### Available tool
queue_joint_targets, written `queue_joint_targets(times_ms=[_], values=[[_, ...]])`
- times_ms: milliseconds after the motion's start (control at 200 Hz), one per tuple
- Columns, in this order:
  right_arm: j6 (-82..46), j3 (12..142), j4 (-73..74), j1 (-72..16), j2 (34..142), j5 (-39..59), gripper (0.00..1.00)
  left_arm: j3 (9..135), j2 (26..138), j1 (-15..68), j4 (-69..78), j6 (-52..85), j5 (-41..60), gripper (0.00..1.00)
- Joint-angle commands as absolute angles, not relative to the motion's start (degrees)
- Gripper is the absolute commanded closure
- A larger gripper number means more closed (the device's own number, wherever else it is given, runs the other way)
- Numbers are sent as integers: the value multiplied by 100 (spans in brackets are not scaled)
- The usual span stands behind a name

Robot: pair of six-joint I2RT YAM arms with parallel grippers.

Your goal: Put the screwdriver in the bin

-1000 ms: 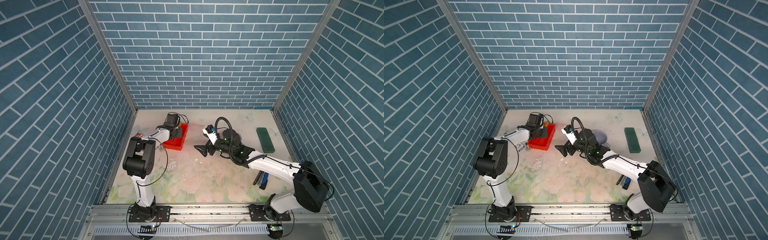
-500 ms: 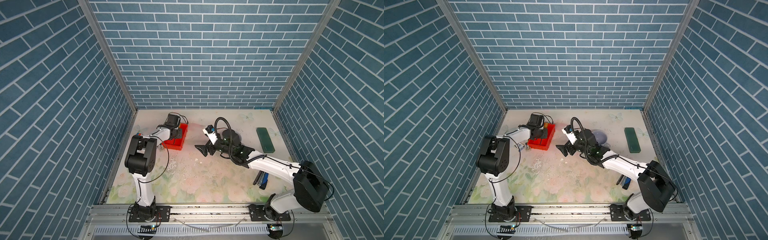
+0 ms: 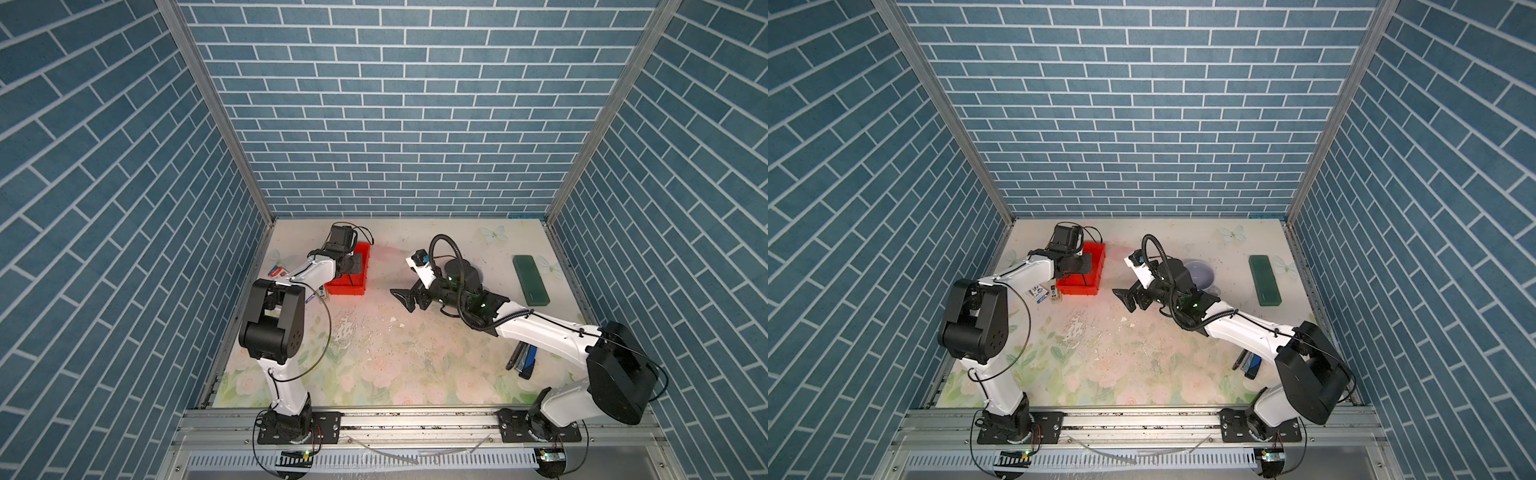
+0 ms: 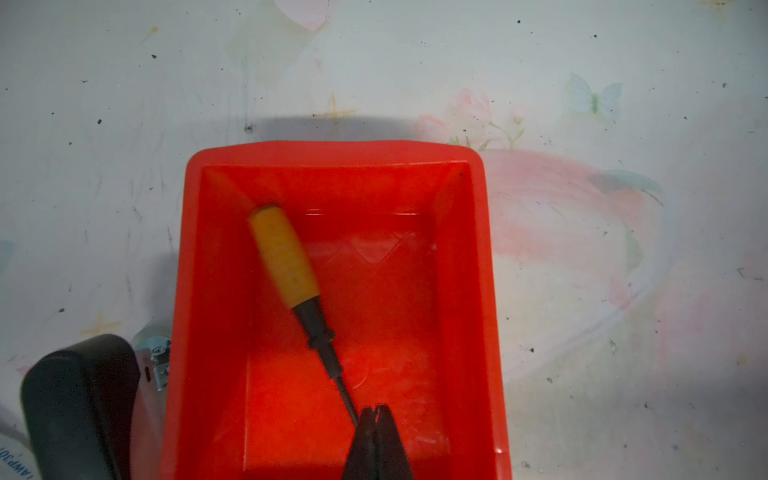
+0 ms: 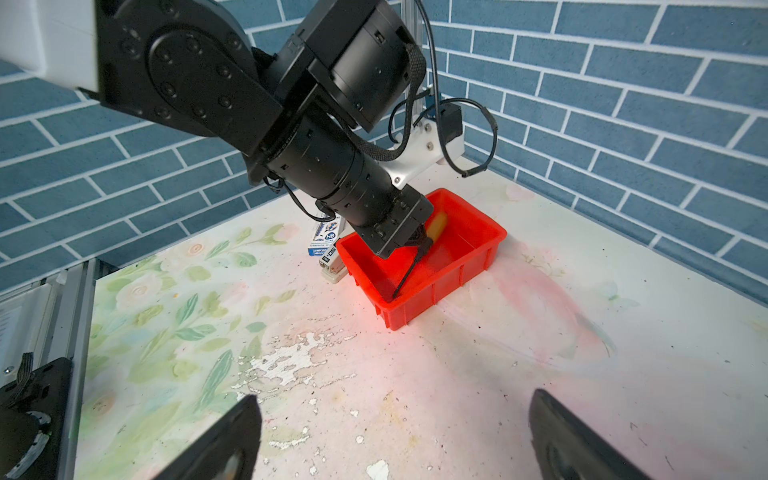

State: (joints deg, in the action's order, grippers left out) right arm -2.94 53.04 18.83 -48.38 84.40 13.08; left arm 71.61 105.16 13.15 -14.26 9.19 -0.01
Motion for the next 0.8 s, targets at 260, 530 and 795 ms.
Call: queue_joint_targets(times_ms=[260,530,795], values=[[-382,5347,2366,-4834,8343,1161,1,6760,9747,1283,-1110,998,-228,53],[-554,4968,2568,-4561,7947,873,1,5759,8402,1287,130,768,-259,12],[-563,4176,2449,-3833,6991,-48,1,4665,7076,1310,608,480,-630,0]])
